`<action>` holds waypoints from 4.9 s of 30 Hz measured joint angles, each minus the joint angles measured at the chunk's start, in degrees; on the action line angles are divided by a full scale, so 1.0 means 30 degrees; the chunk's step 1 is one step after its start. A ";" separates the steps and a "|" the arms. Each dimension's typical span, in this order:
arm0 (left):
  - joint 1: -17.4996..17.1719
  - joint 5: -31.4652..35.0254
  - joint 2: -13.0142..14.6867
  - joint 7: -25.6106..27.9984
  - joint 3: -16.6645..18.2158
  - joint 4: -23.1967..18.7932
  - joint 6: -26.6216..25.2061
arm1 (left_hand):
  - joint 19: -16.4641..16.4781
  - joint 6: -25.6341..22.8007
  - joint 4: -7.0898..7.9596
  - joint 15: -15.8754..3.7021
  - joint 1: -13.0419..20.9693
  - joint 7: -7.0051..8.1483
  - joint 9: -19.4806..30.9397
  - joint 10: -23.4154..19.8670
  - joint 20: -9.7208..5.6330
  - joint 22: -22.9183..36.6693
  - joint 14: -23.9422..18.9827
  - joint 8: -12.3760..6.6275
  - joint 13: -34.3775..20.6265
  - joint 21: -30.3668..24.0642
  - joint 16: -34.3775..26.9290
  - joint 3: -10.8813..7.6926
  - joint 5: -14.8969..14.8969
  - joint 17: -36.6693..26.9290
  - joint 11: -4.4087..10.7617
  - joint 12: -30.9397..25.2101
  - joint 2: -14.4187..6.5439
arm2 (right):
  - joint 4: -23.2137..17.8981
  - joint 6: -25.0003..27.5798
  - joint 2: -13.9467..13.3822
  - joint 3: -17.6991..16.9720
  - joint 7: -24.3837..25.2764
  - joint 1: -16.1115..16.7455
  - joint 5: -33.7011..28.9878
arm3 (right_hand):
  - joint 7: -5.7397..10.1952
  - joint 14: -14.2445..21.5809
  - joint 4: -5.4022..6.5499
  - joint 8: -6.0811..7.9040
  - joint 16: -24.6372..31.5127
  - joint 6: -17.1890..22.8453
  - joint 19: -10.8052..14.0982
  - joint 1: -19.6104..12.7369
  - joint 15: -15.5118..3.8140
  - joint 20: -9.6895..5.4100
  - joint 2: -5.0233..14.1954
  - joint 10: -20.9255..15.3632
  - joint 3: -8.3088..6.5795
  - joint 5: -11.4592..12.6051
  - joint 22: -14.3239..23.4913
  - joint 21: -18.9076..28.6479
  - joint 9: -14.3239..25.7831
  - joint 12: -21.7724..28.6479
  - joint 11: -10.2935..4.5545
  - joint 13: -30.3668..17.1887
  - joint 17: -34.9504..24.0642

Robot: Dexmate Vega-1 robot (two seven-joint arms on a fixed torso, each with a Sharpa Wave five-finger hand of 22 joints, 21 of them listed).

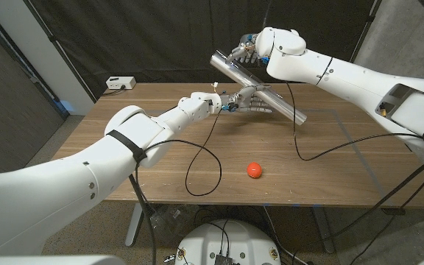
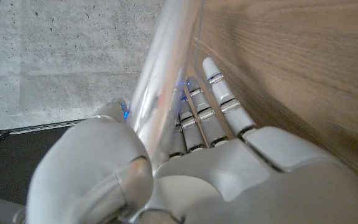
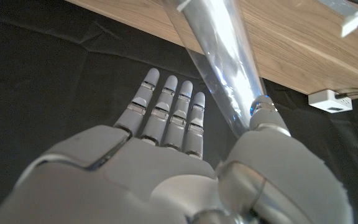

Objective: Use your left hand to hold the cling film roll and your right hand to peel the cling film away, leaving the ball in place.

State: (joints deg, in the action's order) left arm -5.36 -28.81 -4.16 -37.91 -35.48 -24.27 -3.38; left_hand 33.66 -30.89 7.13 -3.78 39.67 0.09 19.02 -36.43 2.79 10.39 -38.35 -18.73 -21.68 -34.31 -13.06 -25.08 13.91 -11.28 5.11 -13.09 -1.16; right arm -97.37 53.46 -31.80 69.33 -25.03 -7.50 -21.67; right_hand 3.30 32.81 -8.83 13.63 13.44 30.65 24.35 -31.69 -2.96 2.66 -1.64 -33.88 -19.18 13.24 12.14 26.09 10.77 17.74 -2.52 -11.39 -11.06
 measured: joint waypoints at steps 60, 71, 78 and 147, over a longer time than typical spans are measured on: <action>0.0314 0.0223 -0.0358 0.4187 -0.0322 0.0000 -0.0286 | -0.1583 0.5186 -0.3880 0.0449 0.1428 0.0404 -0.0229 0.4343 0.0331 0.0055 0.4482 0.2152 -0.0178 0.1907 0.0910 0.4513 0.1544 0.0069 -0.0030 0.0652 0.4121 | 0.3468 -0.1742 0.2157 -0.0350 -0.0426 0.1219 -0.7891 | 0.1314 0.7368 -0.0348 0.2670 0.3290 0.9897 0.1875 -0.6819 -0.1640 -0.1874 0.3293 -1.0190 -0.0818 -0.0463 0.0796 0.2967 0.0116 0.3906 -0.2140 -0.1582 -0.2569; 0.0205 0.0181 -0.0247 0.3750 -0.0181 0.0000 -0.0136 | -0.1580 0.5250 -0.3982 0.0376 0.1582 0.0340 -0.0227 0.4342 0.0331 0.0054 0.4613 0.2152 -0.0267 0.1978 0.0812 0.4887 0.1723 0.0070 -0.0030 0.0651 0.3966 | 0.3474 -0.1389 0.2559 -0.0767 0.0168 0.1642 -0.8995 | 0.1154 0.7508 -0.0161 0.2669 0.3362 1.0057 0.1741 -0.7114 -0.1714 -0.1769 0.3293 -1.0393 -0.0630 -0.0519 0.0952 0.3268 0.0137 0.4052 -0.2139 -0.1852 -0.2744; 0.0169 0.0179 -0.0203 0.3591 -0.0109 0.0001 -0.0105 | -0.1652 0.5250 -0.4035 0.0376 0.1581 0.0340 -0.0227 0.4341 0.0404 0.0053 0.4612 0.2152 -0.0266 0.2051 0.0812 0.4989 0.1867 0.0070 -0.0030 0.0651 0.3967 | 0.3246 -0.1427 0.2638 -0.0840 0.0016 0.1645 -0.9594 | 0.1370 0.7508 -0.0032 0.2669 0.3361 0.9841 0.1030 -0.7223 -0.1712 -0.1730 0.3195 -1.0330 -0.0501 -0.0520 0.1061 0.3269 0.0430 0.4060 -0.2352 -0.2160 -0.2893; 0.0312 0.0209 0.0010 0.4349 -0.0240 0.0000 -0.0232 | -0.7093 1.0916 -0.4498 0.1953 0.1876 0.0670 -0.1359 1.0805 0.3012 0.0232 1.1457 0.2785 0.0380 0.5158 0.0910 0.9394 0.4539 -0.0109 -0.1774 0.0834 0.3461 | 1.3124 0.0359 0.8114 0.2086 0.0167 -0.1451 -1.6458 | 0.1764 0.7511 0.0363 0.2815 0.3209 1.0190 0.0255 -0.7867 -0.1715 -0.1776 0.3090 -1.0355 0.0630 0.0114 0.1502 0.4301 0.1066 0.4627 -0.2651 -0.3787 -0.3792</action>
State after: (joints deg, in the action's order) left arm -4.42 -28.18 -4.13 -24.86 -36.20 -24.27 -4.08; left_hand 12.39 1.85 -6.36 2.08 45.30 2.10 14.94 -4.02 11.82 11.08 -3.98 -10.37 -20.54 -18.84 -10.33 3.10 27.53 -11.61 -0.21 -10.58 9.22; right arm -58.00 54.54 -7.46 75.58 -24.53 -11.86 -71.04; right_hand 8.59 55.34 -7.74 22.08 23.07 61.22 25.11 -55.29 -8.11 -2.67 7.64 -64.95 -17.29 13.58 16.64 39.00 13.97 31.62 -10.47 -22.75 -22.44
